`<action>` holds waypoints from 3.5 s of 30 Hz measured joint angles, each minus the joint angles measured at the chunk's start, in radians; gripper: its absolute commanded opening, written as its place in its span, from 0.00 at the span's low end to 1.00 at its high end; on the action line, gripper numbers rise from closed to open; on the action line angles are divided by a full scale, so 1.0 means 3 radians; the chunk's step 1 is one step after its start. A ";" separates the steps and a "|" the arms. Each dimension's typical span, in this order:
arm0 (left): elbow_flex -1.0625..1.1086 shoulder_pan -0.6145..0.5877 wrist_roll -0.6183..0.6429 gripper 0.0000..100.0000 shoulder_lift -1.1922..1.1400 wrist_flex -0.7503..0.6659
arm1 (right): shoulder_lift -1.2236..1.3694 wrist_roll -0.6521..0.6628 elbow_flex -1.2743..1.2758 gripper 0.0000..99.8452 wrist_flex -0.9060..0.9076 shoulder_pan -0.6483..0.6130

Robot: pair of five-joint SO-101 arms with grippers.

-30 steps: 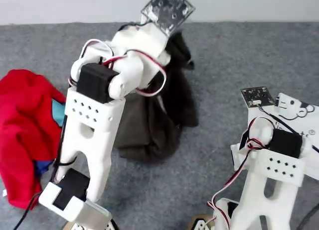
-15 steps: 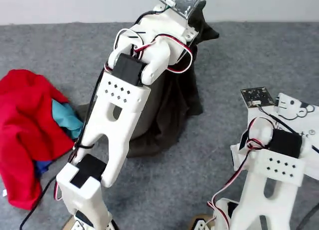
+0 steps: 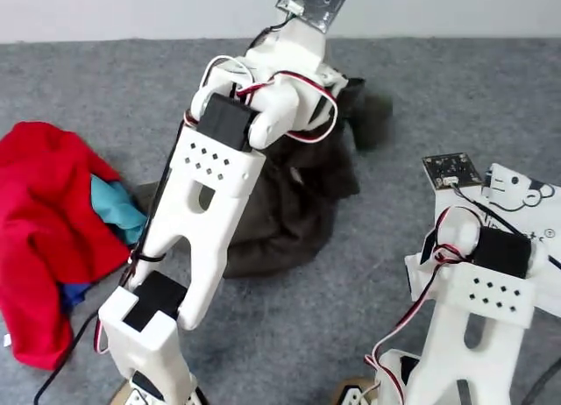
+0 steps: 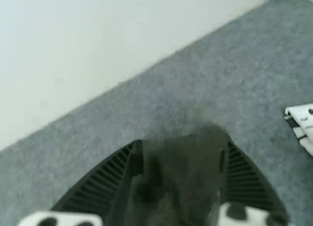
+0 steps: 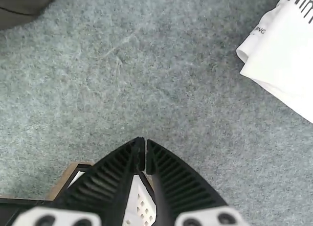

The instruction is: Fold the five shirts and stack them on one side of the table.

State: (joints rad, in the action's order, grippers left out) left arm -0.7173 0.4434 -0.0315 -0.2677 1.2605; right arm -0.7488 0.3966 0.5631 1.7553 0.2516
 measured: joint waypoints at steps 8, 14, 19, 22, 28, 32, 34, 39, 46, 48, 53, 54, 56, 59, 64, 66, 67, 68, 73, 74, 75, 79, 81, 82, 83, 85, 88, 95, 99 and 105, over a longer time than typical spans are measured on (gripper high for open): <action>-0.0348 -0.0230 0.0005 0.26 0.0000 0.0696 | 0.0000 0.0000 0.0000 0.01 0.0000 -0.0455; -0.1084 -0.0977 -0.0113 0.25 0.0000 0.1427 | 0.0015 0.0000 0.0000 0.01 -0.0072 -0.1258; -0.1289 -0.1846 -0.0159 0.25 0.0000 0.1580 | 0.0389 0.0000 0.0000 0.01 -0.0307 -0.1734; -0.1268 -0.2394 -0.0164 0.25 0.0046 0.1580 | 0.0711 0.0000 -0.0005 0.01 -0.0481 -0.1949; -0.0823 -0.3089 -0.0389 0.25 0.0435 0.1580 | 0.1325 -0.0005 -0.0409 0.01 -0.0844 -0.2266; -0.0302 -0.3309 -0.0440 0.25 0.0829 0.1580 | 0.1826 0.0000 -0.0731 0.01 -0.1074 -0.2481; -0.0031 -0.3391 -0.0440 0.25 0.1038 0.1580 | 0.2128 0.0000 -0.0905 0.01 -0.1181 -0.2573; 0.0660 -0.3621 -0.0440 0.25 0.1534 0.1580 | 0.2915 0.0000 -0.1391 0.01 -0.1248 -0.2654; 0.1350 -0.3964 -0.0440 0.25 0.2112 0.1580 | 0.4148 0.0000 -0.2373 0.01 -0.1376 -0.2608; 0.1499 -0.4046 -0.0440 0.25 0.2256 0.1580 | 0.4465 0.0000 -0.2752 0.01 -0.1463 -0.2521; 0.1851 -0.4168 -0.0440 0.25 0.2603 0.1580 | 0.5263 0.0000 -0.3856 0.01 -0.1534 -0.2312; 0.1923 -0.4179 -0.0440 0.25 0.2670 0.1580 | 0.5406 0.0000 -0.4092 0.01 -0.1534 -0.2276; 0.2061 -0.4194 -0.0450 0.25 0.2803 0.1580 | 0.5682 0.0000 -0.4593 0.01 -0.1534 -0.2204; 0.2245 -0.4199 -0.0450 0.25 0.2966 0.1580 | 0.6030 0.0000 -0.5294 0.01 -0.1381 -0.2123; 0.2511 -0.4199 -0.0450 0.25 0.3151 0.1580 | 0.6301 0.0000 -0.6393 0.01 -0.0757 -0.2117; 0.2614 -0.4199 -0.0450 0.25 0.3186 0.1565 | 0.6357 0.0000 -0.6736 0.01 -0.0399 -0.2148; 0.2654 -0.4199 -0.0450 0.25 0.3202 0.1545 | 0.6383 0.0000 -0.6884 0.01 -0.0225 -0.2174; 0.2690 -0.4199 -0.0450 0.25 0.3217 0.1539 | 0.6403 0.0000 -0.6992 0.01 -0.0072 -0.2204; 0.2746 -0.4199 -0.0450 0.25 0.3268 0.1483 | 0.6419 0.0000 -0.7125 0.01 -0.0005 -0.2230; 0.2752 -0.4199 -0.0450 0.25 0.3273 0.1483 | 0.6419 0.0000 -0.7099 0.01 -0.0005 -0.2230; 0.2752 -0.4199 -0.0450 0.25 0.3273 0.1483 | 0.6378 0.0000 -0.7007 0.01 -0.0005 -0.2235; 0.2752 -0.4199 -0.0450 0.25 0.3273 0.1483 | 0.6030 0.0000 -0.6347 0.01 -0.0005 -0.2250; 0.2767 -0.4199 -0.0450 0.25 0.3273 0.1483 | 0.5810 0.0000 -0.5887 0.01 -0.0005 -0.2250; 0.2793 -0.4199 -0.0450 0.25 0.3273 0.1483 | 0.5703 0.0000 -0.5641 0.01 -0.0005 -0.2250; 0.2818 -0.4199 -0.0450 0.25 0.3273 0.1483 | 0.5616 0.0000 -0.5401 0.01 -0.0005 -0.2266; 0.2864 -0.4199 -0.0450 0.25 0.3273 0.1483 | 0.5478 0.0000 -0.4992 0.01 -0.0005 -0.2302; 0.2885 -0.4199 -0.0450 0.25 0.3273 0.1483 | 0.5421 0.0000 -0.4710 0.01 -0.0005 -0.2373; 0.2900 -0.4199 -0.0450 0.25 0.3278 0.1483 | 0.5698 0.0015 -0.4675 0.01 -0.0235 -0.2373; 0.2900 -0.4199 -0.0450 0.25 0.3278 0.1483 | 0.5815 0.0225 -0.4915 0.01 -0.0670 -0.2368; 0.2900 -0.4199 -0.0450 0.25 0.3278 0.1483 | 0.5907 0.0297 -0.5580 0.01 -0.0997 -0.2363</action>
State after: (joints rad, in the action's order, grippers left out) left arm 0.1527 -0.8163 -0.1665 0.7158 1.7054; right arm 1.0234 0.4856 -1.1109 1.4561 -0.4572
